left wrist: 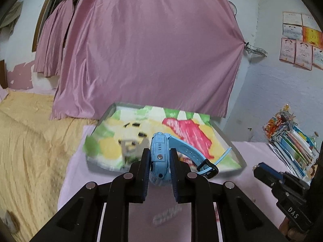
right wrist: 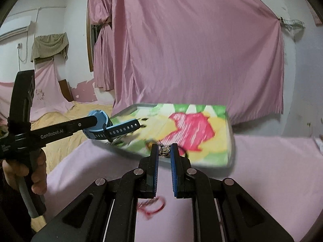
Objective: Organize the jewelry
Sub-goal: 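Carry the smartwatch and gold charm over the painted tray and lower them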
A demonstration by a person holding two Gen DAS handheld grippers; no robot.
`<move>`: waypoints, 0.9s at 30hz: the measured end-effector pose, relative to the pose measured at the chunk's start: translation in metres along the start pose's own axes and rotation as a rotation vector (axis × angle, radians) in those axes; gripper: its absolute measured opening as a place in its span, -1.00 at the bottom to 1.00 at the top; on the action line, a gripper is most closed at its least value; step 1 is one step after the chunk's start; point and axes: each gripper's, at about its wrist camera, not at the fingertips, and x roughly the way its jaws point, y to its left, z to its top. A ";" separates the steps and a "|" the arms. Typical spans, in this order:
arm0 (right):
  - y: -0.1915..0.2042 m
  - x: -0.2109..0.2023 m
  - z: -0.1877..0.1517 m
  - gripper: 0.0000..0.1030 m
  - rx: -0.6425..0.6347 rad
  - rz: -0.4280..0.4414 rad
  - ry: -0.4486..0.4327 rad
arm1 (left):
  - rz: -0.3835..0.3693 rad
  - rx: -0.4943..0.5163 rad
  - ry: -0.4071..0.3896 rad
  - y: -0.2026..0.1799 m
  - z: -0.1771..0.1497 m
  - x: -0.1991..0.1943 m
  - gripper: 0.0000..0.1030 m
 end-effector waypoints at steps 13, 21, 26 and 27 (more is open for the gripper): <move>-0.047 0.081 0.022 -0.80 0.105 0.038 0.138 | 0.010 0.007 0.109 -0.008 0.017 0.073 -0.66; -0.045 0.115 0.007 -0.80 0.097 0.049 0.221 | 0.066 0.014 0.198 -0.005 0.006 0.099 -0.65; -0.043 0.129 0.004 -0.80 0.083 0.050 0.271 | 0.077 0.019 0.227 -0.005 0.003 0.105 -0.65; -0.043 0.133 0.003 -0.80 0.083 0.051 0.283 | 0.078 0.019 0.230 -0.005 0.003 0.105 -0.66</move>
